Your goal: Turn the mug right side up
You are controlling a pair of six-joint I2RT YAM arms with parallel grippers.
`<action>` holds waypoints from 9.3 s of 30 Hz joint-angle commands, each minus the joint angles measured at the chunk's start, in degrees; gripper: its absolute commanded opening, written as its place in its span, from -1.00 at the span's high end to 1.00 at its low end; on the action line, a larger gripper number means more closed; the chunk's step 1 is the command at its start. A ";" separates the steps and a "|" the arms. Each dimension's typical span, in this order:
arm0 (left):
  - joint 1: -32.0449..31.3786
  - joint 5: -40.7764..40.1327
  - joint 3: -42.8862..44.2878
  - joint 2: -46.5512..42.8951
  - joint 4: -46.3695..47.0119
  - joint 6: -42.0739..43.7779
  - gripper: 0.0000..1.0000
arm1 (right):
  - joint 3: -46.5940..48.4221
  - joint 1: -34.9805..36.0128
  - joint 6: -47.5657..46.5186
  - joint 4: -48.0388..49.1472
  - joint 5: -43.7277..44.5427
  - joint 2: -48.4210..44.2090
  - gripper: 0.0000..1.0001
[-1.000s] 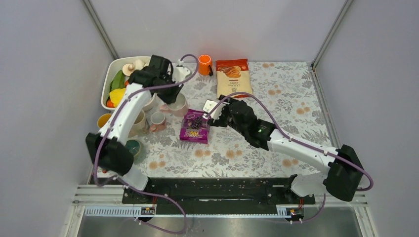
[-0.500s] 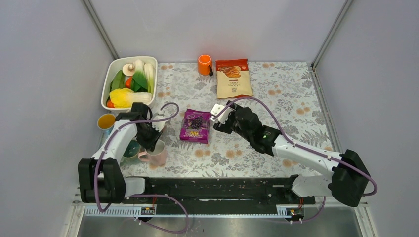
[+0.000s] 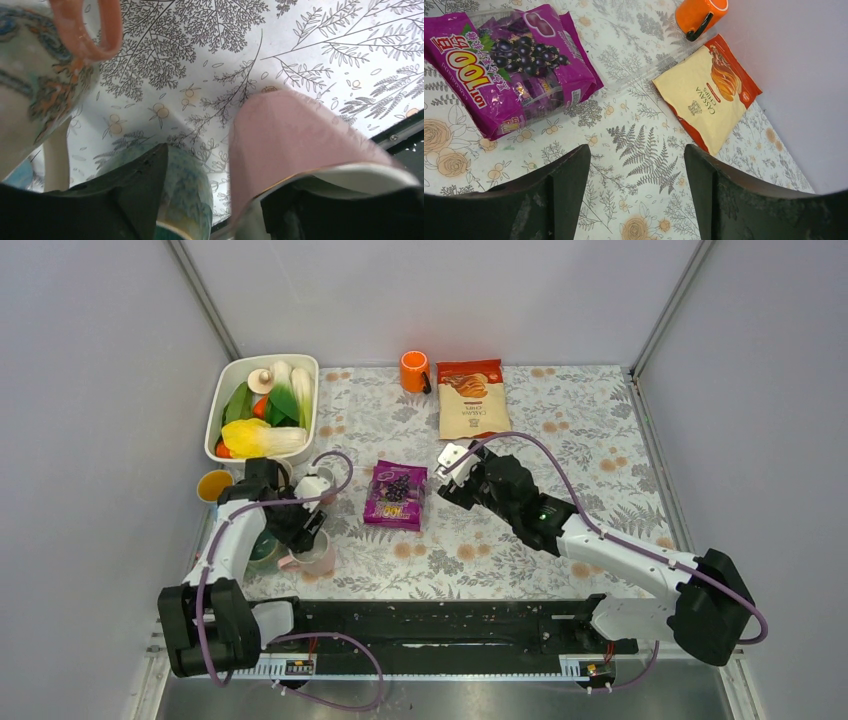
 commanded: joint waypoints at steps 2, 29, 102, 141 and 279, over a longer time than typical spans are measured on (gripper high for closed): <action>0.43 3.43 8.53 -3.68 -7.56 4.46 -0.45 | -0.12 -0.92 1.37 3.20 -1.40 -1.07 -0.56; -34.15 -25.68 63.70 44.33 24.00 40.81 -0.76 | -6.61 -11.56 14.51 2.97 -5.89 -7.43 -0.56; -32.61 -24.54 103.02 86.76 52.04 39.35 -0.90 | -8.41 -11.61 14.55 1.50 -11.47 -8.71 -0.56; -29.32 -21.08 97.99 95.85 56.35 74.07 -0.42 | -8.75 -11.63 13.76 0.34 -11.71 -5.98 -0.56; -30.82 -21.33 91.74 81.94 22.79 47.92 0.10 | 18.98 -22.67 59.74 -15.89 -24.61 32.04 -0.44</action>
